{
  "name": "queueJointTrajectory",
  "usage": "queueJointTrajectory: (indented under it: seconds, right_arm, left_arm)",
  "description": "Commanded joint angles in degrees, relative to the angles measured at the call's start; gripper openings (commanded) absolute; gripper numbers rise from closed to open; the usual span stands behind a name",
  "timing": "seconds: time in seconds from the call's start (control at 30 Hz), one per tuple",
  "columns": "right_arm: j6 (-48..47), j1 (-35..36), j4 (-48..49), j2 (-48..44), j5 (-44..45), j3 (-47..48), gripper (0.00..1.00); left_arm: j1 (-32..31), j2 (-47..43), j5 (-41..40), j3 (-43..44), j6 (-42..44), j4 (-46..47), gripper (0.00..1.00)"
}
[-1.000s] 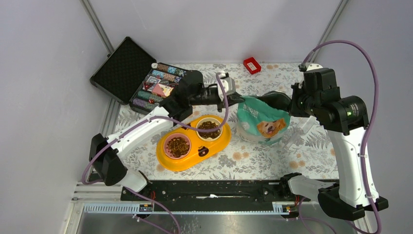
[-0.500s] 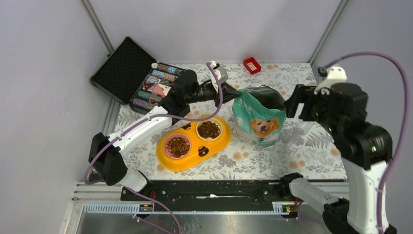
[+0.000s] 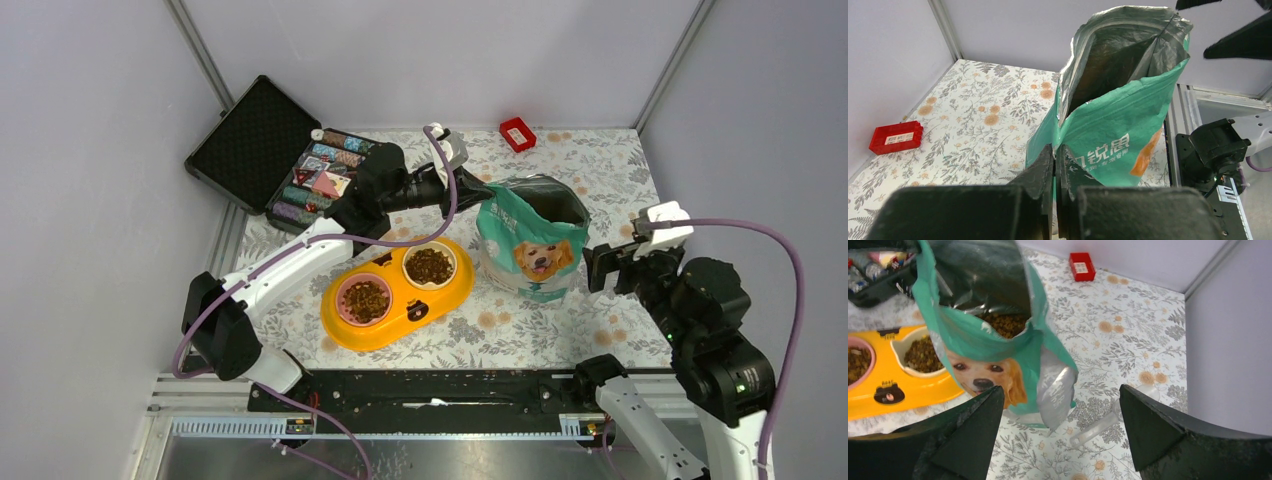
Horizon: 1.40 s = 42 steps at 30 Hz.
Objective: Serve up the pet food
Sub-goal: Close the pet food bag at the center of the board.
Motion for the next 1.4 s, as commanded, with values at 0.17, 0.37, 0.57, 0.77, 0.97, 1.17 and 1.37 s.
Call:
queueJointTrajectory:
  seconds: [0.17,0.37,0.57,0.77,0.97,1.17,1.37]
  right_arm:
    - [-9.0,-0.2,13.3,-1.1,-8.7,-10.1,0.91]
    - [-12.7,-2.4,17.2,2.3,-14.1,-9.9,0.71]
    - [-11.0,-15.3,12.6,6.9,-35.9,-4.3,0.71]
    - [-7.6,-20.3,11.8,11.2,-46.6,-1.1,0.68]
    - [-3.7,-23.1,15.5,13.7,-52.4,-0.1,0.43]
    - [-2.2,-23.2,17.6,13.0,-55.4,-1.3,0.39]
    - [-1.3,-23.2,18.3,12.8,-55.5,-2.9,0.0]
  left_arm:
    - [1.6,-3.3,-2.5,3.2,0.5,10.3,0.0]
    - [1.8,-4.4,-2.4,2.7,1.9,9.3,0.0]
    - [2.0,-4.8,-2.5,2.4,1.8,9.5,0.0]
    - [2.1,-5.1,-1.9,2.1,1.9,9.4,0.0]
    - [2.1,-5.2,-1.2,1.9,2.2,9.2,0.0]
    - [2.1,-5.2,-1.0,1.9,1.9,9.2,0.0]
    - [2.2,-4.6,-1.4,2.6,1.1,10.2,0.0]
